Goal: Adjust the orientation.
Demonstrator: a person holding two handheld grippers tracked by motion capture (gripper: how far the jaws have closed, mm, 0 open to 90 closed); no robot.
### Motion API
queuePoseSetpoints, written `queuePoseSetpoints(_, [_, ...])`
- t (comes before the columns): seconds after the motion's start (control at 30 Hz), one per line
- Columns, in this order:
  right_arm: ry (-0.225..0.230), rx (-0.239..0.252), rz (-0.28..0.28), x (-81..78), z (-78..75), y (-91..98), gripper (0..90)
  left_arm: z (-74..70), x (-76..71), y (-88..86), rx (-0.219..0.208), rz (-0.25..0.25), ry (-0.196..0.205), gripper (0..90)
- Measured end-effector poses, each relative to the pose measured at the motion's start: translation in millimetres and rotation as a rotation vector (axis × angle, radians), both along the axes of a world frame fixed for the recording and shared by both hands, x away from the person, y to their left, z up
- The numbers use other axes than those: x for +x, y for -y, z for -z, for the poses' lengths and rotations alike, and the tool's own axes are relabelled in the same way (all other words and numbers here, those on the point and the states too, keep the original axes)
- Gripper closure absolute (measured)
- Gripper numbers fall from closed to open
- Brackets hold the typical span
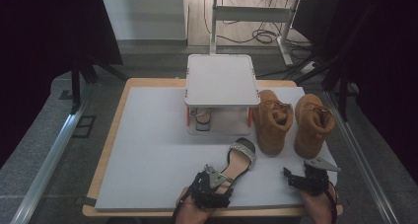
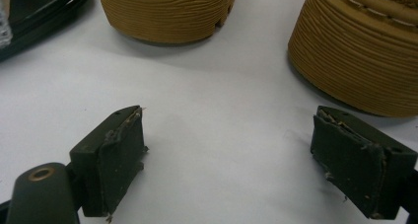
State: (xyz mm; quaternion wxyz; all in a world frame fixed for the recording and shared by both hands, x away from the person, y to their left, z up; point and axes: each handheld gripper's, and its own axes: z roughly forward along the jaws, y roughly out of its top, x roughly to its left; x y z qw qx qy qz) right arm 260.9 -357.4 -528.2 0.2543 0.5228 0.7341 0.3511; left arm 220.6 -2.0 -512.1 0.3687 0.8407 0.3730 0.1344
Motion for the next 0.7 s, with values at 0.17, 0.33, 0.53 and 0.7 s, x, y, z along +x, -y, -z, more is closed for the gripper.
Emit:
queuePoseSetpoints(0.17, [0.0, 0.0, 0.0, 0.0, 0.0, 0.0, 12.8, -3.1, 7.1, -4.8, 0.018, 0.008, 0.001, 26.0])
queuePoseSetpoints(0.33, [0.0, 0.0, 0.0, 0.0, 0.0, 0.0, 12.8, -2.9, 10.8, 0.3, 0.044, 0.012, 0.006, 26.1])
queuePoseSetpoints(0.53, [0.0, 0.0, 0.0, 0.0, 0.0, 0.0, 12.8, -3.3, 15.4, 5.4, 0.082, 0.009, 0.001, 27.9])
queuePoseSetpoints(0.7, [0.0, 0.0, 0.0, 0.0, 0.0, 0.0, 12.8, -4.6, 20.2, 4.0, 0.093, 0.013, -0.006, 31.5])
